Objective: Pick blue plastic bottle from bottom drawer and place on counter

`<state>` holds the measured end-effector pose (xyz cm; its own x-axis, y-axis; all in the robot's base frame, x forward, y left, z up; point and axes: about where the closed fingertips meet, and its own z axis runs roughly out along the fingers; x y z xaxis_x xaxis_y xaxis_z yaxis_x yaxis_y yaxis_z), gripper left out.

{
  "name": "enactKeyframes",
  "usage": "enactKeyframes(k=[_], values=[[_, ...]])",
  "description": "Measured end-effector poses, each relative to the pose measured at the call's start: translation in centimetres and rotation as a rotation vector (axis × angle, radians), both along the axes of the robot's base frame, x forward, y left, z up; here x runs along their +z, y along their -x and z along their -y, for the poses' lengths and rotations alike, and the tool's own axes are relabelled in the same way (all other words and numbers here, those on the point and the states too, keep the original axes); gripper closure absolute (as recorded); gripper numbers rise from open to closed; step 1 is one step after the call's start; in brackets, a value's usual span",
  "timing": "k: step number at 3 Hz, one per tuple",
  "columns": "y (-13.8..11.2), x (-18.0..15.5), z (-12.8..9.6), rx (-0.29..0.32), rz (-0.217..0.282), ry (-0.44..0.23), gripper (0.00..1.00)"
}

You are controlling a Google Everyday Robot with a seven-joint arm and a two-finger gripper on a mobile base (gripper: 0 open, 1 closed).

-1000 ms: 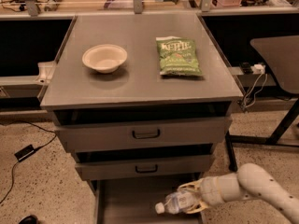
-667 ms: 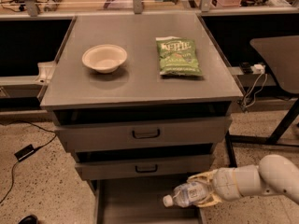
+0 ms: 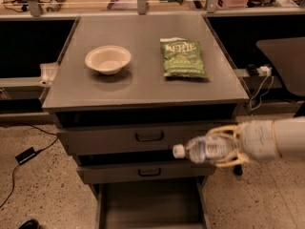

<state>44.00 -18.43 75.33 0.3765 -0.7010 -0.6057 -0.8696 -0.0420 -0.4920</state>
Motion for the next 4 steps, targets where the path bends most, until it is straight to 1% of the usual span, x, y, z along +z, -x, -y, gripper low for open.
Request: enactKeyframes(k=[1,2,3,4], values=[[-2.7,6.3,0.7,-0.064,0.020,-0.027,1.00],[-3.1,6.9,1.1,-0.082,0.028,-0.037,1.00],[-3.0,6.1,2.4,-0.154,0.017,-0.087,1.00],[-4.2,6.9,3.9,-0.198,-0.028,-0.002,1.00]])
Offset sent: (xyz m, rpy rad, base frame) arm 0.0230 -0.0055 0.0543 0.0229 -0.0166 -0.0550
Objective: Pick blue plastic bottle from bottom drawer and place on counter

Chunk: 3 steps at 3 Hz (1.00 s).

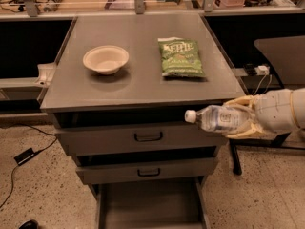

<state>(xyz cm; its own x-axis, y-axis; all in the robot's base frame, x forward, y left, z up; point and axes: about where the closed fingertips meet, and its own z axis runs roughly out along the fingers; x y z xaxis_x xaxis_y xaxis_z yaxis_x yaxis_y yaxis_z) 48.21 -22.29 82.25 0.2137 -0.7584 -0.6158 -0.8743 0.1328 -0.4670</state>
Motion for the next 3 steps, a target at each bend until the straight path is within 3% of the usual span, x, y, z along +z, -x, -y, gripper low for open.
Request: enactKeyframes(k=[1,2,3], values=[[-2.7,0.0,-1.6,0.020,-0.101,0.153,1.00],[-5.9,-0.7,-5.1,0.067,-0.179,0.220,1.00],[-5.8,-0.5,-5.0,0.067,-0.179,0.220,1.00]])
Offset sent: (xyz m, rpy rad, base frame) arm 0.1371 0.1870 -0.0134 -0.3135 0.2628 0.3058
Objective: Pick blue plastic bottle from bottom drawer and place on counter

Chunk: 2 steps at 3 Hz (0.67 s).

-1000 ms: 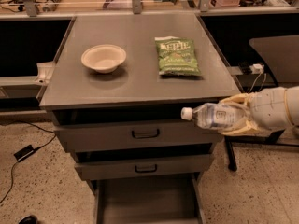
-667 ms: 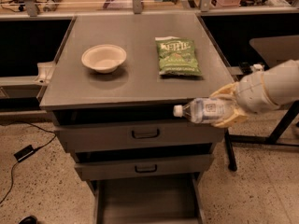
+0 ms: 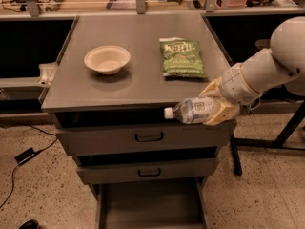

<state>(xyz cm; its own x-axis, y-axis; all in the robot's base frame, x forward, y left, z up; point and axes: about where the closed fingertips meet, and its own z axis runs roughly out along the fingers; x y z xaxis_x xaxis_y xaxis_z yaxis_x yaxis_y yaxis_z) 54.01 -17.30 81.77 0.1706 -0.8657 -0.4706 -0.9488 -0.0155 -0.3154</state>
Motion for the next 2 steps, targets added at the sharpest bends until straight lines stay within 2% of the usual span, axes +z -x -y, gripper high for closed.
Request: enactKeyframes(k=[1,2], values=[[-1.74,1.45,-3.97,0.065,0.017,-0.010,1.00],[-1.74,1.45,-3.97,0.065,0.017,-0.010,1.00]])
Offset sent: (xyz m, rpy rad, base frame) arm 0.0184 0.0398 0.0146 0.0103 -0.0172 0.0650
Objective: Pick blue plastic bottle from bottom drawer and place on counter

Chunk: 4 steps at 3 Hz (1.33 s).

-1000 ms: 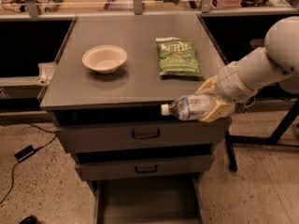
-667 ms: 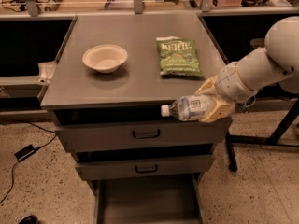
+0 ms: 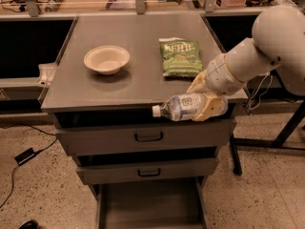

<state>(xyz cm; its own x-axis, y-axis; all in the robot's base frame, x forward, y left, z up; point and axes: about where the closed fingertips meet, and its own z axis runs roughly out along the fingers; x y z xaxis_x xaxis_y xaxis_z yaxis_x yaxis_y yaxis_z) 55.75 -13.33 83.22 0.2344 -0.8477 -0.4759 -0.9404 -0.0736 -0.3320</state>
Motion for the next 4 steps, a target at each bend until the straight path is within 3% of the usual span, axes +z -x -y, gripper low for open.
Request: enactKeyframes(k=[2,3,4], values=[[-0.7,5.1,-0.2,-0.044,0.071,-0.020,1.00],[-3.1,4.1,0.2,-0.059,0.003,-0.032,1.00],[-5.9,3.2,-0.8,-0.066,-0.059,-0.008,0.97]])
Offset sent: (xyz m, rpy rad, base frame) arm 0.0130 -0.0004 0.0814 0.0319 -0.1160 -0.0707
